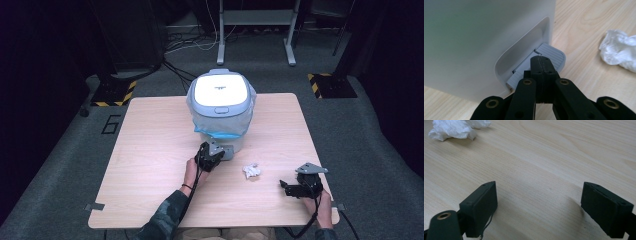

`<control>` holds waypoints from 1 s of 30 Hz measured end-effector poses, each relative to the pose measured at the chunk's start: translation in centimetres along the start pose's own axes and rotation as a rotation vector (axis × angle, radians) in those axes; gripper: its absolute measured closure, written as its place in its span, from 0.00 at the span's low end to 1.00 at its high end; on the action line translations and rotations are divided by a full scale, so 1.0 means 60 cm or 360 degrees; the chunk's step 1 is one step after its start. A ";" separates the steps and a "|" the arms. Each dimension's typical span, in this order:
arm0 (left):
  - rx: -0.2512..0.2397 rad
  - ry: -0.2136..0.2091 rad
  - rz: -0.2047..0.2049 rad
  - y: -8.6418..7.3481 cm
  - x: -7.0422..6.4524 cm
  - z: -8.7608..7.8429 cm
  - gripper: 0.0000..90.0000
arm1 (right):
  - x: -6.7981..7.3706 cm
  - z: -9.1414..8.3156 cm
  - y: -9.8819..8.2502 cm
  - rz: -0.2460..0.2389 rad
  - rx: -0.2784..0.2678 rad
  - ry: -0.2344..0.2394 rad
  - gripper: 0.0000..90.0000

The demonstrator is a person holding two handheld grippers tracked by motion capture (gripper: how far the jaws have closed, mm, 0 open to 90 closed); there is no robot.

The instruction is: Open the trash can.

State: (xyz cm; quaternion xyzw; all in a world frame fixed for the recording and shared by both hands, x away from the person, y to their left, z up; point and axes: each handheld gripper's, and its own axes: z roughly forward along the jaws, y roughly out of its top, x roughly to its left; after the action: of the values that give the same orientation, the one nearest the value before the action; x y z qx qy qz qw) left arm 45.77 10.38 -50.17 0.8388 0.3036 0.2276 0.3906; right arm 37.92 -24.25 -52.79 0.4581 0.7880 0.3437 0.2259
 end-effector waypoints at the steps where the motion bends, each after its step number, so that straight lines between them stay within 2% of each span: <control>1: -0.0010 0.0021 0.0003 -0.001 -0.001 0.001 1.00 | 0.000 0.000 0.000 0.0000 -0.0001 0.0000 0.14; 5: 0.0000 0.0036 0.0007 -0.002 -0.002 0.003 1.00 | -0.001 0.000 0.000 -0.0006 0.0005 0.0008 0.14; 6: 0.0003 0.0067 0.0046 -0.002 -0.007 0.005 1.00 | 0.000 0.000 0.000 0.0003 0.0000 0.0000 0.14; 8: -0.0005 0.0086 0.0062 -0.005 -0.009 0.007 1.00 | 0.000 0.000 0.000 -0.0003 -0.0001 -0.0002 0.14; 10: -0.0006 0.0087 0.0045 -0.007 -0.010 0.008 1.00 | 0.001 0.000 0.000 -0.0001 -0.0002 -0.0003 0.14; 15: 0.0013 0.0081 0.0080 -0.010 -0.010 0.012 1.00 | 0.000 0.000 0.000 -0.0003 -0.0002 -0.0003 0.14; 17: 0.0013 0.0042 0.0040 -0.021 -0.007 0.019 1.00 | 0.001 0.000 0.000 0.0000 -0.0002 -0.0004 0.14; 19: 0.0017 0.0030 0.0073 -0.024 -0.005 0.021 1.00 | 0.000 0.000 0.000 0.0000 -0.0002 -0.0005 0.14; 21: 0.0002 0.0041 0.0063 -0.026 -0.005 0.022 1.00 | 0.001 0.000 0.000 -0.0003 -0.0001 -0.0006 0.14; 22: -0.0029 0.0042 0.0006 -0.030 -0.007 0.022 1.00 | 0.001 0.000 0.000 0.0000 -0.0001 -0.0005 0.14; 23: -0.0061 0.0042 -0.0006 -0.032 -0.007 0.022 1.00 | 0.001 0.000 0.000 -0.0002 -0.0002 -0.0006 0.14; 30: -0.0046 0.0046 -0.0002 -0.032 -0.007 0.023 1.00 | 0.000 0.000 0.000 0.0001 0.0004 0.0004 0.14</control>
State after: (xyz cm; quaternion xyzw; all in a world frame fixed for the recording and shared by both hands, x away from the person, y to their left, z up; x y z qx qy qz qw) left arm 45.68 10.36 -52.55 0.8295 0.3062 0.2438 0.3984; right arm 37.93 -24.25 -52.78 0.4582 0.7886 0.3435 0.2241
